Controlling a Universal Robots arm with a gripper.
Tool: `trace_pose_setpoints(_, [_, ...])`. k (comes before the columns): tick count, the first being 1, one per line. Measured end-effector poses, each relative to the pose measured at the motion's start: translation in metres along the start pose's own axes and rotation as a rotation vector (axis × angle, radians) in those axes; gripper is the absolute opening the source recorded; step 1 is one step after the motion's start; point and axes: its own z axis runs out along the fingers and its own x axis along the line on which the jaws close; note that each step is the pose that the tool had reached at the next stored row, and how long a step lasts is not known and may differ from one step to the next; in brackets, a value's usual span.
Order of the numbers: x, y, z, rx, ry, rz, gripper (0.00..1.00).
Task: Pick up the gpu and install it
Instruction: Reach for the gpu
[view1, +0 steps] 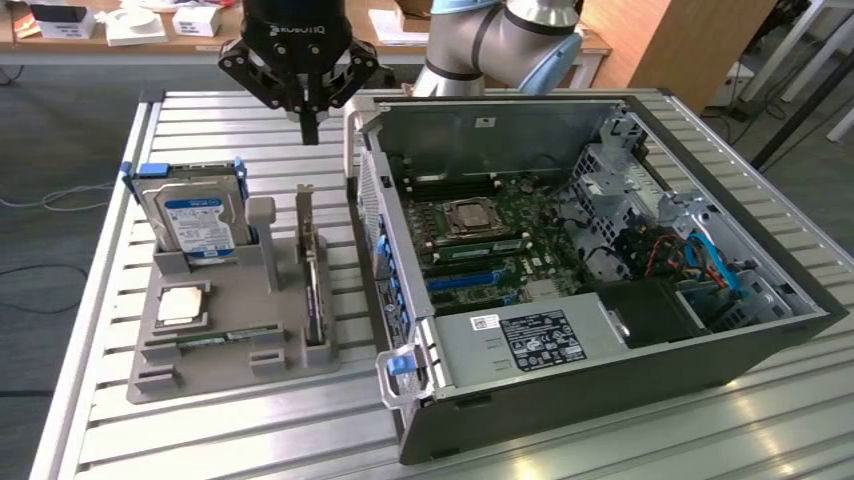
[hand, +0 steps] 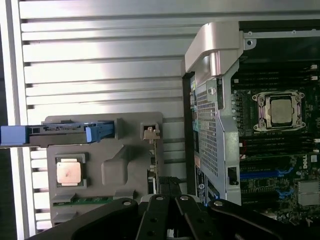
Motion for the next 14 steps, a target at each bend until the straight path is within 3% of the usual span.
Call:
trace_pose_setpoints(8, [0.007,-0.0015,-0.0003,0.0,-0.0001,0.0,0.11])
trace_pose_setpoints(14, [0.008,-0.0106,-0.0007,-0.0001,-0.0002,0.0,0.11])
